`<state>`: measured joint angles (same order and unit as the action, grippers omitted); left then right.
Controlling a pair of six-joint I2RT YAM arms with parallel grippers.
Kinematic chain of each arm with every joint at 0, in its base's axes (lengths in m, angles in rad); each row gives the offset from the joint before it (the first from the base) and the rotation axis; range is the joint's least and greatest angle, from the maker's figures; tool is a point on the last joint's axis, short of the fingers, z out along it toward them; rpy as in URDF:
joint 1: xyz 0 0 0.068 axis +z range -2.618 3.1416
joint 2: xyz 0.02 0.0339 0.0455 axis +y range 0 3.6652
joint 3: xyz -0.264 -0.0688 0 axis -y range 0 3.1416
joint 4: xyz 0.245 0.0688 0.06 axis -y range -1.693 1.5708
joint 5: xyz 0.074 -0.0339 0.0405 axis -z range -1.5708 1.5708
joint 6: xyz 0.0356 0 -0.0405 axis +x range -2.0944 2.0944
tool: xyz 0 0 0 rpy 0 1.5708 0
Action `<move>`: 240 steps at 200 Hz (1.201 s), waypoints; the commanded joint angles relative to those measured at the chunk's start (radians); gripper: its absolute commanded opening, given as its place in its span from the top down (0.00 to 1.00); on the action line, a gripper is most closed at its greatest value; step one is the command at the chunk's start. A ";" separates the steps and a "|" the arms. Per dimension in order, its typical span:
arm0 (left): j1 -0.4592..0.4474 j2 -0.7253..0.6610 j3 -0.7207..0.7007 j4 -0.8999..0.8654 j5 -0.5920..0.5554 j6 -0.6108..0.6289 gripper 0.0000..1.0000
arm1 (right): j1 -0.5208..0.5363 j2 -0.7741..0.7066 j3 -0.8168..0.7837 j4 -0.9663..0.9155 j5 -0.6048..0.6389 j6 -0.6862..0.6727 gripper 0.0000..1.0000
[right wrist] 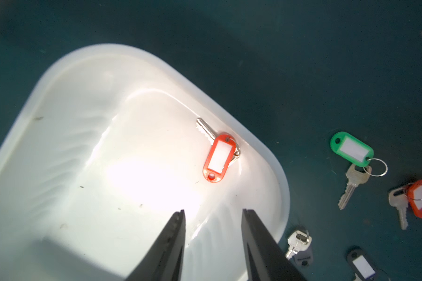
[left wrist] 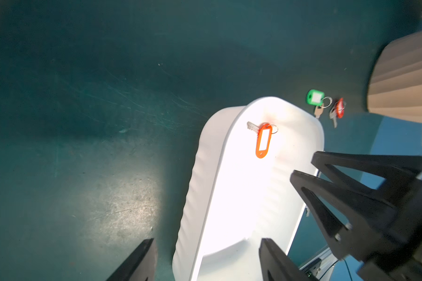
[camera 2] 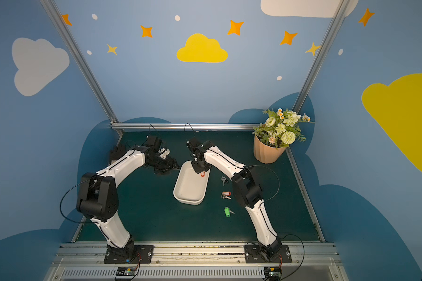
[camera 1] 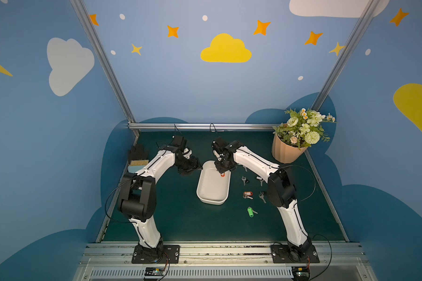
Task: Take the keys out of the storage box
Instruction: Adjust the key in the storage box.
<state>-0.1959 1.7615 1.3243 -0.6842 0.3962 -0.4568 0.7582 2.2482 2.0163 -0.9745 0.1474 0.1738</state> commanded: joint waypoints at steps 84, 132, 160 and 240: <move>0.041 -0.067 -0.101 0.147 0.054 -0.045 0.25 | 0.018 0.146 0.138 -0.089 0.090 -0.051 0.54; 0.041 -0.063 -0.089 0.125 0.050 -0.032 0.25 | 0.018 0.216 0.196 -0.081 0.105 -0.060 0.53; 0.041 -0.065 -0.086 0.116 0.047 -0.028 0.24 | 0.018 0.241 0.211 -0.080 0.113 -0.055 0.53; 0.041 -0.052 -0.074 0.107 0.047 -0.022 0.24 | 0.019 0.201 0.167 -0.019 -0.111 -0.070 0.56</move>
<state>-0.1577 1.6939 1.2251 -0.5529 0.4355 -0.4973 0.7704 2.4790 2.2013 -1.0077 0.1181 0.1135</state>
